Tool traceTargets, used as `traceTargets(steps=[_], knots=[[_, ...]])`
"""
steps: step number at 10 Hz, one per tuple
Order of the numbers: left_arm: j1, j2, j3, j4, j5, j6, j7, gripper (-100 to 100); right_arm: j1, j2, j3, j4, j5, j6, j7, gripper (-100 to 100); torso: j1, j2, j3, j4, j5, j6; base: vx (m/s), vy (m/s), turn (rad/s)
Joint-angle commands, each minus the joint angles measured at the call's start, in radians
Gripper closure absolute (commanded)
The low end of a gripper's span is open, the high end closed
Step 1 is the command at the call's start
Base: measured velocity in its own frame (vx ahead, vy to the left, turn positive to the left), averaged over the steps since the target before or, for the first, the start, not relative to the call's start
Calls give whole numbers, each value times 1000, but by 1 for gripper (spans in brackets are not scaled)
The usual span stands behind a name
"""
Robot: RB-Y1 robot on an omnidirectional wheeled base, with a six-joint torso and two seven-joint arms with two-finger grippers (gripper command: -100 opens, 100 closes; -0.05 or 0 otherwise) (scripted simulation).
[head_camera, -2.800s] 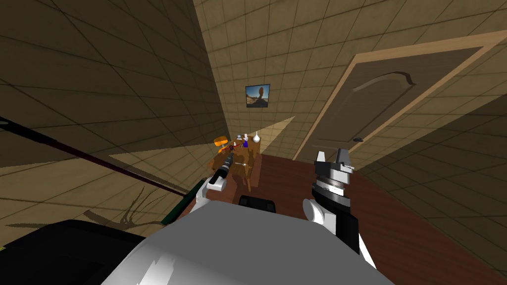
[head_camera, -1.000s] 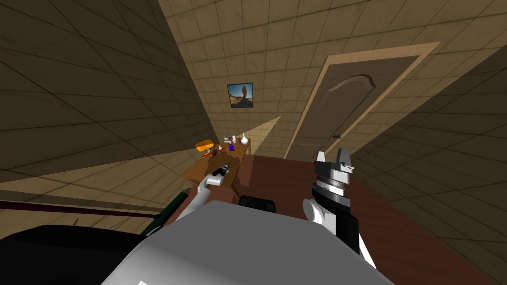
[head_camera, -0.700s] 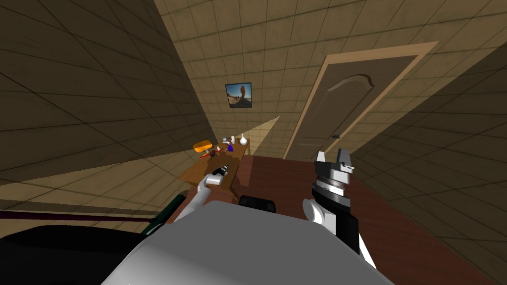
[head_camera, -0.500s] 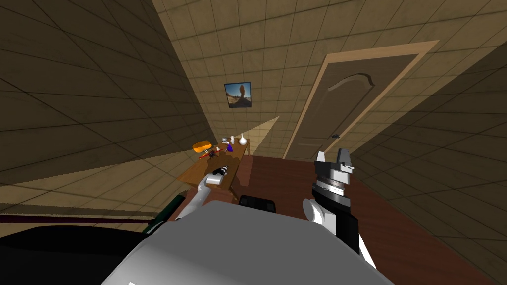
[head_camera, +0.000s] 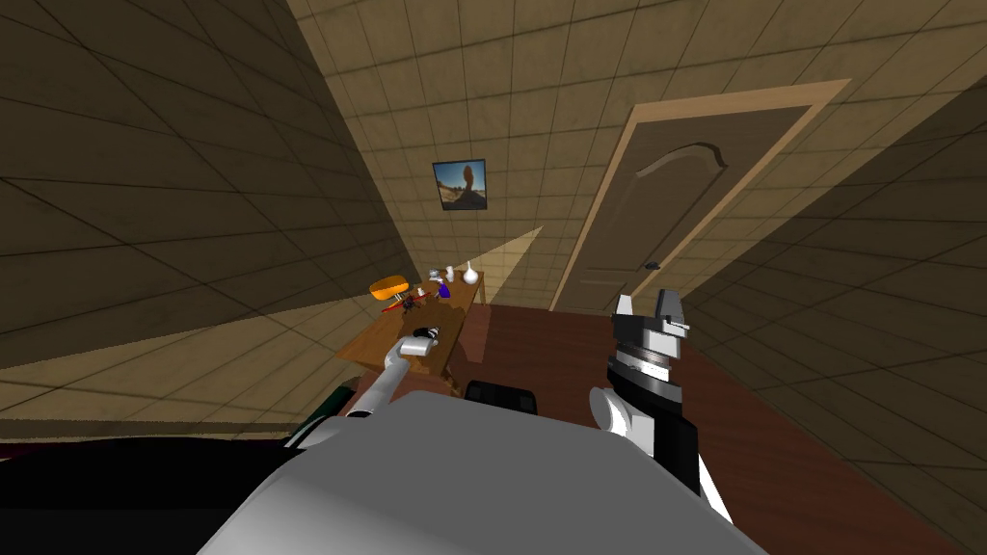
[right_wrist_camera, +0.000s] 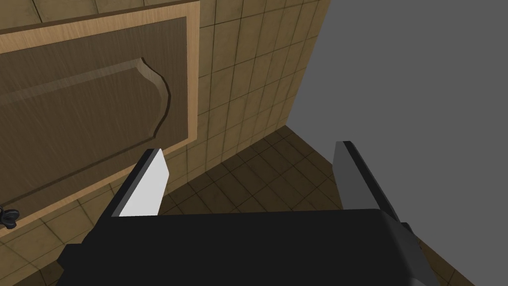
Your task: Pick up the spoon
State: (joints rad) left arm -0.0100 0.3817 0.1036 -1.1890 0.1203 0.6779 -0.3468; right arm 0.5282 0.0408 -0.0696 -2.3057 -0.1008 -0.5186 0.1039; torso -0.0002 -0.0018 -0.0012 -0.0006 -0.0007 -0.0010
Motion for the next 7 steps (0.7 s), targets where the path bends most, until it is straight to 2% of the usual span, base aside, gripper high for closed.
traceTargets(steps=[1,2,3,4,6,7], knots=[[-19,6,17,33,1,50,-22,-100,0,0,0,0,0,0,0,0,0,0,0,0,0,0,64,3,-16],[-19,6,17,33,1,65,-22,-100,0,0,0,0,0,0,0,0,0,0,0,0,0,0,49,2,-14],[-42,12,32,79,5,99,-43,-100,0,0,0,0,0,0,0,0,0,1,0,0,0,0,46,7,-19],[-42,12,32,79,5,106,-43,-100,0,0,0,0,0,0,0,0,1,1,0,0,0,0,40,10,-8],[-86,24,61,156,12,168,-84,-100,0,0,0,0,0,0,0,0,1,1,1,0,0,0,60,22,-15],[-86,24,61,165,12,182,-84,-100,0,0,0,0,0,0,0,0,2,0,0,0,0,0,68,16,-8]])
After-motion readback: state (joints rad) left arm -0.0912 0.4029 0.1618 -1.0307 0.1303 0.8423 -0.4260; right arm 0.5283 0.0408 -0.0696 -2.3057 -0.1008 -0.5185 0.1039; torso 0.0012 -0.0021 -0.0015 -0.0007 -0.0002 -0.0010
